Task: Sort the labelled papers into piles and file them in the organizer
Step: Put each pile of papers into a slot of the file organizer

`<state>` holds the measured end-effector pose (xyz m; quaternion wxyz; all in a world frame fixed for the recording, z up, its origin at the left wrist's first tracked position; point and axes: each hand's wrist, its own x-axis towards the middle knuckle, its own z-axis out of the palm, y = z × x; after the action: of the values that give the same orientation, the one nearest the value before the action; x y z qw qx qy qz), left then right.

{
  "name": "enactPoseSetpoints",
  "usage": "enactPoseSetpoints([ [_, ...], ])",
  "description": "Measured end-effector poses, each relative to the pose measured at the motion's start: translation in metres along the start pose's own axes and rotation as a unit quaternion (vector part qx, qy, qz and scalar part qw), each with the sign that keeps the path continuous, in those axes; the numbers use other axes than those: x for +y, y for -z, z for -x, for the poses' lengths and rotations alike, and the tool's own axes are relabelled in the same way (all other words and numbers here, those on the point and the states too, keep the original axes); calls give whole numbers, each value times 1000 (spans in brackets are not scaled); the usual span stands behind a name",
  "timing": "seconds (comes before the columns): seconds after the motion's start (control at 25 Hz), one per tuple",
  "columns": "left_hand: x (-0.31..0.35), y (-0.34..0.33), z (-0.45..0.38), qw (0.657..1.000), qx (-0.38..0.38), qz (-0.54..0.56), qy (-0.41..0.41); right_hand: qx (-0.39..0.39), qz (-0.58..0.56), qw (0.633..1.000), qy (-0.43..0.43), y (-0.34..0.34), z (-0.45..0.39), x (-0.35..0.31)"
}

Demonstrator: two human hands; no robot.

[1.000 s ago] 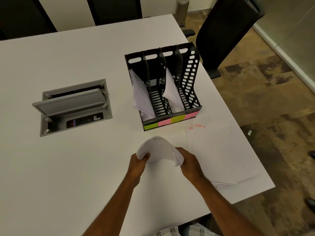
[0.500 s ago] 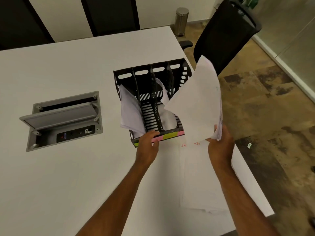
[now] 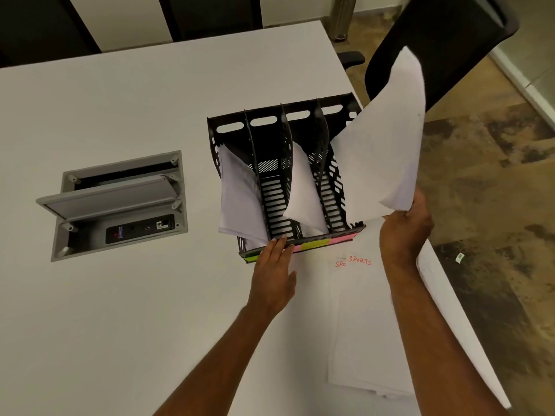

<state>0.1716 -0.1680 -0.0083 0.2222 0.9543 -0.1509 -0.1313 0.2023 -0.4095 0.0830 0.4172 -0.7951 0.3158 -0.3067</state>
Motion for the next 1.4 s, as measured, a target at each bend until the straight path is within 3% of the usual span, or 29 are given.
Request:
enactPoseSetpoints([
  [0.16,-2,-2,1,1000,-11,5,1,-16,34,999,20,-31,2,6],
  [0.28,-5,-3,1,1000,-11,5,-5,-126,128,984,0,-55,2,26],
  [0.36,-6,-4,1,1000,-13,1,-7,-202,146,967,-46,-64,2,40],
  [0.44,-6,-4,1,1000,-17,-2,-4,-225,129,965,-49,-65,4,51],
  [0.68,3,-9,9,1000,14,-7,-5,-210,84,974,-11,-28,26,80],
  [0.8,15,-30,30,999,31,24,-3,-194,108,972,-79,14,52,122],
  [0.88,23,-50,46,991,-44,117,37,-181,128,964,-144,46,75,154],
  [1.04,49,-84,58,898,-198,319,230,-123,199,949,-213,110,103,204],
  [1.16,69,-99,58,826,-228,413,308,-93,238,930,-264,142,99,227],
  [1.28,86,-106,53,777,-234,470,347,-136,284,897,-311,157,90,239],
  [1.4,98,-114,51,749,-248,481,382,-211,336,874,-279,161,88,241],
])
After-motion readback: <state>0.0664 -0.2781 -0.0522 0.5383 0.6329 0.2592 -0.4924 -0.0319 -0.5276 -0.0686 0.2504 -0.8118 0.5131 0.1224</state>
